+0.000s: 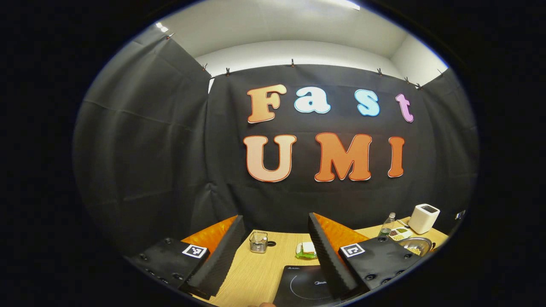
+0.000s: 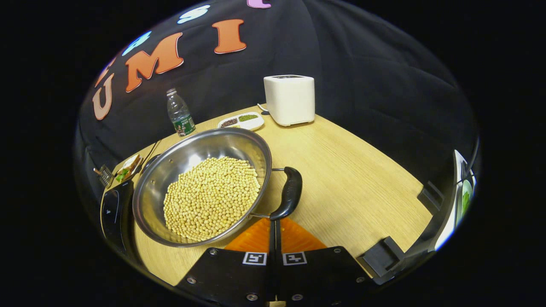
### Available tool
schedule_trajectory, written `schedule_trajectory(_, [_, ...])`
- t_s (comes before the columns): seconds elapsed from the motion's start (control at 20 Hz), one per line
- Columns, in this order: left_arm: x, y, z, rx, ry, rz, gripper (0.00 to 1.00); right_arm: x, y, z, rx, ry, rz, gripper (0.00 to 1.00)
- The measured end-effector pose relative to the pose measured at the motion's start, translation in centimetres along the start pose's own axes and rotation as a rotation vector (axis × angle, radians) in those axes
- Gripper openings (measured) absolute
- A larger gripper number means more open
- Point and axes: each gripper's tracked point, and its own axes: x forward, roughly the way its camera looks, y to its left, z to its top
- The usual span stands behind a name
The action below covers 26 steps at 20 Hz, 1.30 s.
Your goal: First push the handle of the pot to place it horizontally, then grasp the pot with both hands and set it on the induction cooktop.
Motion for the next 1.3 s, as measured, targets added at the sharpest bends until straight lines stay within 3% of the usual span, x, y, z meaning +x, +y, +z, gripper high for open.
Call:
schedule_trajectory(0.35, [1.2,-0.1,-1.5,-0.016,0.019,0.001,0.98,2.4,-0.5,2.0,-0.006,-0.015,-0.016,0.0])
schedule_trajectory(0.85, [3.4,-1.9,-7.1,-0.023,0.12,-0.033,0.99,5.2,-0.5,4.5,-0.015,-0.027,-0.023,0.0])
schedule_trajectory(1.3, [3.9,-10.6,-14.1,-0.041,0.251,-0.178,0.98,7.0,-0.5,6.1,-0.021,-0.022,-0.007,0.0])
